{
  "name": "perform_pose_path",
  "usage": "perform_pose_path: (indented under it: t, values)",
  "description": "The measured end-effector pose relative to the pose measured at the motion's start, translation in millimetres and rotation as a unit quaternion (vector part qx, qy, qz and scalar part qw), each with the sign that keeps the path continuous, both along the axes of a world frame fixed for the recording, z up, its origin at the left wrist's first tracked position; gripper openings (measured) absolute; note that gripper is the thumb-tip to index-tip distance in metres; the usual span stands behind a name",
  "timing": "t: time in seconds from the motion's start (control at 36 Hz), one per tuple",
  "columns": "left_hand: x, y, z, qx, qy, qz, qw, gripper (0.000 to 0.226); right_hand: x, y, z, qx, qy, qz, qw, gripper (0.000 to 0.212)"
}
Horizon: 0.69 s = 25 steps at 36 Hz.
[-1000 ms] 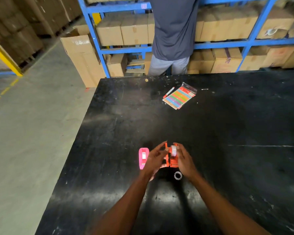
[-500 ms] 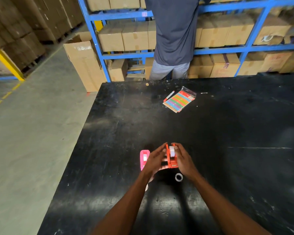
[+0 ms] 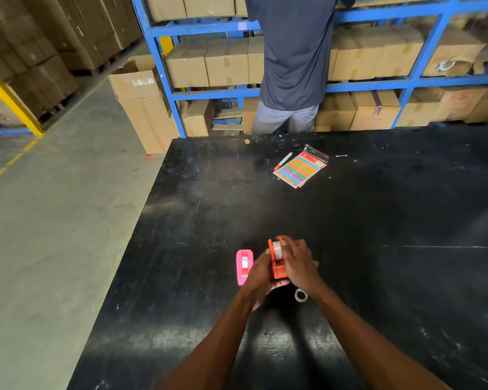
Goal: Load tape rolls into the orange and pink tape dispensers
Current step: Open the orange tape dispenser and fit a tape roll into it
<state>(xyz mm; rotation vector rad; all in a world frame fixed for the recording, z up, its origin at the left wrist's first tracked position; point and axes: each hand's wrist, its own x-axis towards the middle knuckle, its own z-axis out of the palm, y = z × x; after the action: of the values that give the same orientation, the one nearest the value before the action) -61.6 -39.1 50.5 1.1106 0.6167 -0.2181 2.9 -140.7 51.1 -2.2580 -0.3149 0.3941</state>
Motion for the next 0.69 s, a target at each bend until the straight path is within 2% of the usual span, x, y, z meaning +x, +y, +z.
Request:
perform_pose_path:
  t: [0.06,0.14,0.25,0.36,0.56,0.69]
  values:
    - [-1,1,-4,-0.023,0.013,0.025,0.999,0.043,2,1,2,-0.045,-0.017,0.002,0.999,0.034]
    - [-1,7,-11,-0.057,0.028,0.063,0.996,0.049,6,-2,9,-0.059,-0.055,0.019,0.997,0.032]
    - [2,12,-13,-0.022,0.029,0.086,0.996,0.045,9,-4,23,-0.048,-0.115,0.051,0.991,0.033]
    - [6,14,-16,-0.005,0.022,0.084,0.996,0.045,14,-3,38,-0.07,-0.182,0.11,0.975,0.024]
    - [8,12,-10,0.021,0.013,0.081,0.996,0.043,26,1,48,-0.111,-0.215,0.137,0.961,0.012]
    - [8,7,-11,0.013,0.038,0.092,0.995,0.047,29,4,53,-0.124,-0.246,0.143,0.951,0.007]
